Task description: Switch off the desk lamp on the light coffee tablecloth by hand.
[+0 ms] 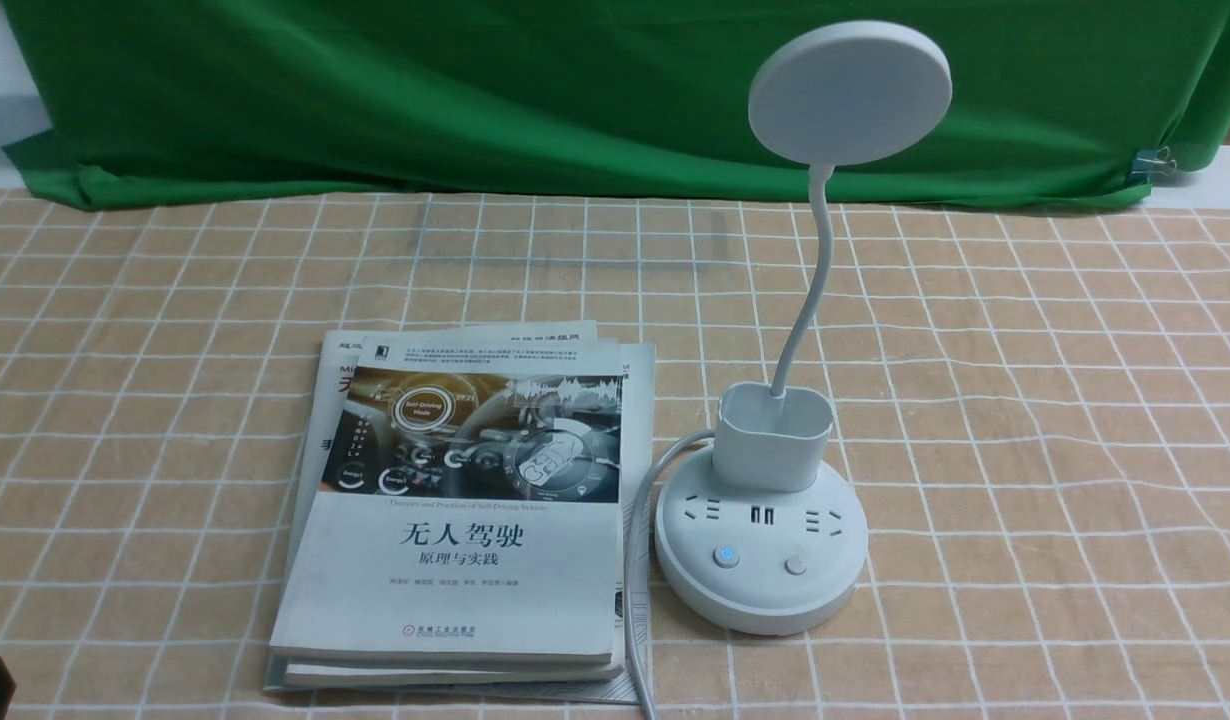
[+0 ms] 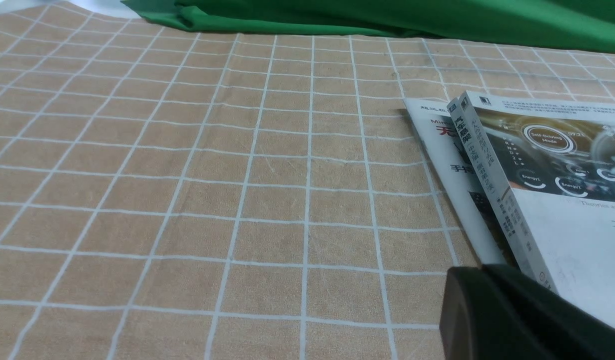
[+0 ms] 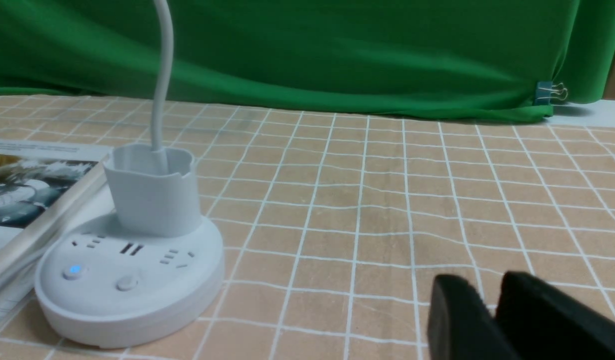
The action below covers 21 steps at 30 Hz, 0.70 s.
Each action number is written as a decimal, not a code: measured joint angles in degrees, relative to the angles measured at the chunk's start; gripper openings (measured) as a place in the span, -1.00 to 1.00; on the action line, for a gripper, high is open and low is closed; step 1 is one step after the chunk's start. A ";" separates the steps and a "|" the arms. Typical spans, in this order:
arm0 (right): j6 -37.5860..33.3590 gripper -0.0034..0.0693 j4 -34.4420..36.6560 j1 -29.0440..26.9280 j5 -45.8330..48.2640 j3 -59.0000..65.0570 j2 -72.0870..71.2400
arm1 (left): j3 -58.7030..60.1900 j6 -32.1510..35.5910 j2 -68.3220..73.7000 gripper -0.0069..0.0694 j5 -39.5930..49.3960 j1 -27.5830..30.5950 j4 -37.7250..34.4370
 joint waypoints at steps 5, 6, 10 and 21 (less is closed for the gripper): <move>-0.01 -0.47 0.00 0.00 0.00 0.00 0.00 | 0.00 0.00 0.00 -0.81 0.00 0.00 0.00; -0.01 -0.47 0.00 0.00 0.00 0.00 0.00 | 0.00 0.00 0.00 -0.81 0.00 0.00 0.00; -0.01 -0.45 0.00 0.00 0.00 0.00 0.00 | 0.00 0.00 0.00 -0.81 0.00 0.00 0.00; -0.01 -0.39 0.00 0.00 0.00 0.00 0.00 | 0.00 0.00 0.00 -0.81 0.00 0.00 0.00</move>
